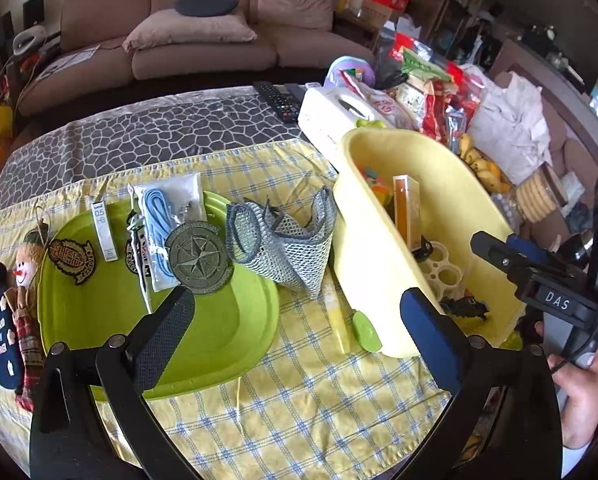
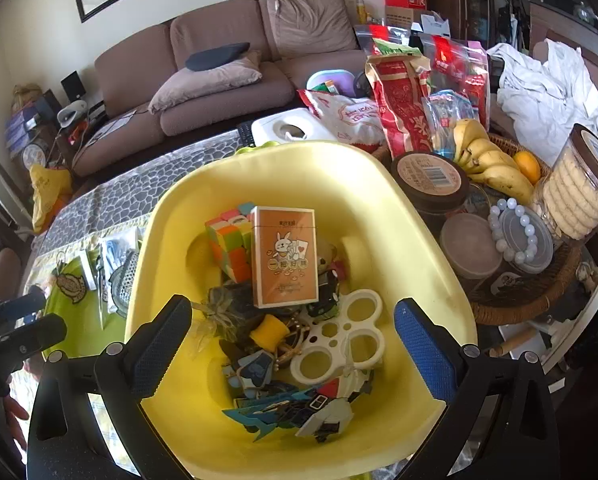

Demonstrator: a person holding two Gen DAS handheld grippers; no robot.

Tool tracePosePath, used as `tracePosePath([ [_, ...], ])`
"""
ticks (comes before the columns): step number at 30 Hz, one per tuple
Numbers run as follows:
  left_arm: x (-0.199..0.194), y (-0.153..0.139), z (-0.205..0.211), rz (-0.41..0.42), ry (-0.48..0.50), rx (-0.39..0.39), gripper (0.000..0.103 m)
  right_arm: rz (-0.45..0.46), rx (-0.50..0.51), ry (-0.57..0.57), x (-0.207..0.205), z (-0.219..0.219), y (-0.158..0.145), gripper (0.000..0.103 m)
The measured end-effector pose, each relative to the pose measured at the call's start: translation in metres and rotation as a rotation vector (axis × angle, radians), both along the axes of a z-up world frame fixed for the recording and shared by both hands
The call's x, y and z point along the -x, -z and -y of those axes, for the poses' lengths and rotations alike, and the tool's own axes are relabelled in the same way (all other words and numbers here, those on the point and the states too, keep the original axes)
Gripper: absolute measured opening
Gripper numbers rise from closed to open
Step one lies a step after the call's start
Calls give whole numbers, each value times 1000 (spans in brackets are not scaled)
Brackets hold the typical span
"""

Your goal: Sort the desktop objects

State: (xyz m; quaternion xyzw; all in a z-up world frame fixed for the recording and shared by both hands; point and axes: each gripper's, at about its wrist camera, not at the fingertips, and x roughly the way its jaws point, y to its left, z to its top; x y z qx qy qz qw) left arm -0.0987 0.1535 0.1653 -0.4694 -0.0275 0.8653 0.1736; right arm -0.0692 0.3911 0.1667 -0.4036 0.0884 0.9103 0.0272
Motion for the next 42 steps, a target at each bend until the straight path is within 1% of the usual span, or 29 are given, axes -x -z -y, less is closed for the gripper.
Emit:
tracePosePath([
  [2, -7, -1, 10, -5, -24, 5, 103, -4, -1, -9, -1, 6, -2, 102],
  [5, -21, -1, 31, -17, -73, -11, 103, -9, -23, -33, -3, 15, -5, 102],
  [8, -34, 2, 50, -5, -110, 13, 103, -19, -15, -39, -7, 19, -7, 102],
  [10, -43, 3, 65, -7, -135, 16, 103, -25, -9, -46, -10, 22, -9, 102],
  [13, -59, 4, 88, -9, -177, 11, 103, -31, -49, -61, -18, 32, -14, 102],
  [15, -68, 5, 103, -14, -201, 20, 103, -51, -57, -66, -25, 38, -19, 102],
  [20, -91, 16, 136, -10, -254, 53, 103, -130, -3, -84, -51, 52, -26, 102],
  [24, -103, 30, 161, 2, -309, 46, 103, -190, 24, -111, -70, 70, -34, 102],
  [27, -111, 42, 172, 8, -331, 45, 103, -207, -1, -134, -81, 87, -35, 102],
  [32, -124, 58, 180, -5, -334, 59, 103, -177, -21, -169, -93, 111, -19, 102],
  [38, -133, 80, 185, 9, -344, 43, 103, -118, 6, -205, -101, 135, 15, 102],
  [42, -135, 93, 187, 4, -359, 52, 103, -94, -21, -218, -98, 153, 37, 102],
])
